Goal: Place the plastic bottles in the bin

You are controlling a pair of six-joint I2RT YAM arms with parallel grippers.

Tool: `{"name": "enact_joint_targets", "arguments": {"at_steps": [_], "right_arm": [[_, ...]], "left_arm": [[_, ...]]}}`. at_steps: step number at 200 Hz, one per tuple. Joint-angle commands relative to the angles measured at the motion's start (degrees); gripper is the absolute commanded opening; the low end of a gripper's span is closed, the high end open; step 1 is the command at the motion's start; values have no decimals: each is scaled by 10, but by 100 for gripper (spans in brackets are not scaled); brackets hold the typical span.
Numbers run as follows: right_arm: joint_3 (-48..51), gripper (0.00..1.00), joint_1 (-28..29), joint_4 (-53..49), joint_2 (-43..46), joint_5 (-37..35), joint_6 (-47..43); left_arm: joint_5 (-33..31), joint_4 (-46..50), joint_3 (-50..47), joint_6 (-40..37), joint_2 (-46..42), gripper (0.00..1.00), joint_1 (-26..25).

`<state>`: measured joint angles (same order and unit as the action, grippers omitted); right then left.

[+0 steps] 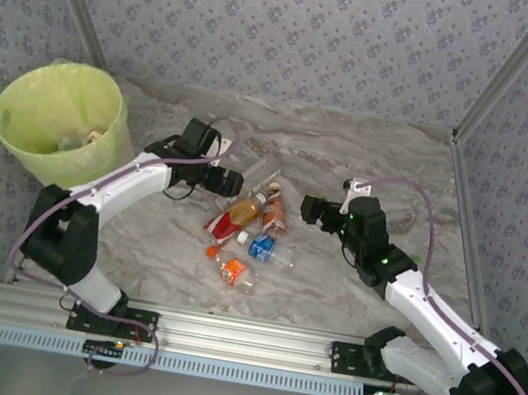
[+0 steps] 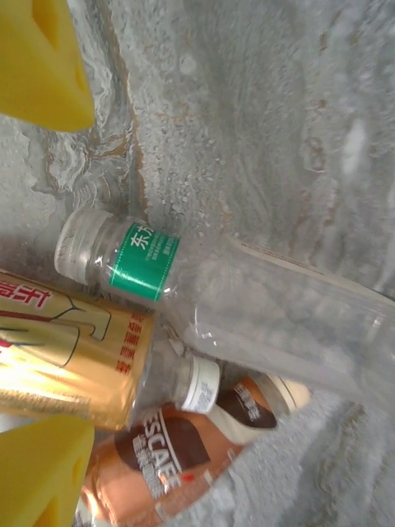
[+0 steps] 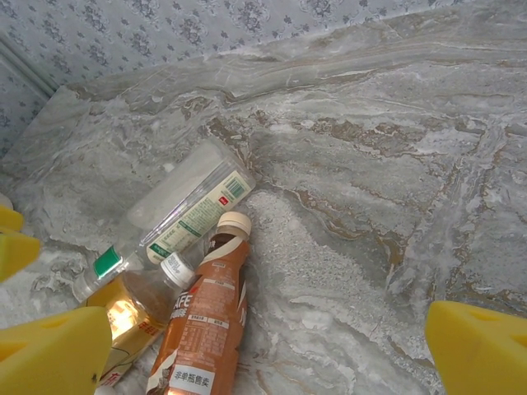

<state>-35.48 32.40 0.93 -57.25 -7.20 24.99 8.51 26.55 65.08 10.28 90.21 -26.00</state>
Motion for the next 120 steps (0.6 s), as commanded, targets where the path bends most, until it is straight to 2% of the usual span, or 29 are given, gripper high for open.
{"name": "enact_joint_targets", "arguments": {"at_steps": [1,120], "right_arm": [[2,100,4,-13,3,6,-9],[-8,100,5,-18,2,-1,-12]], "left_arm": [[5,-7,10,-15,32,79,-1],[21,-64,10,-27,153,65,-1]]}}
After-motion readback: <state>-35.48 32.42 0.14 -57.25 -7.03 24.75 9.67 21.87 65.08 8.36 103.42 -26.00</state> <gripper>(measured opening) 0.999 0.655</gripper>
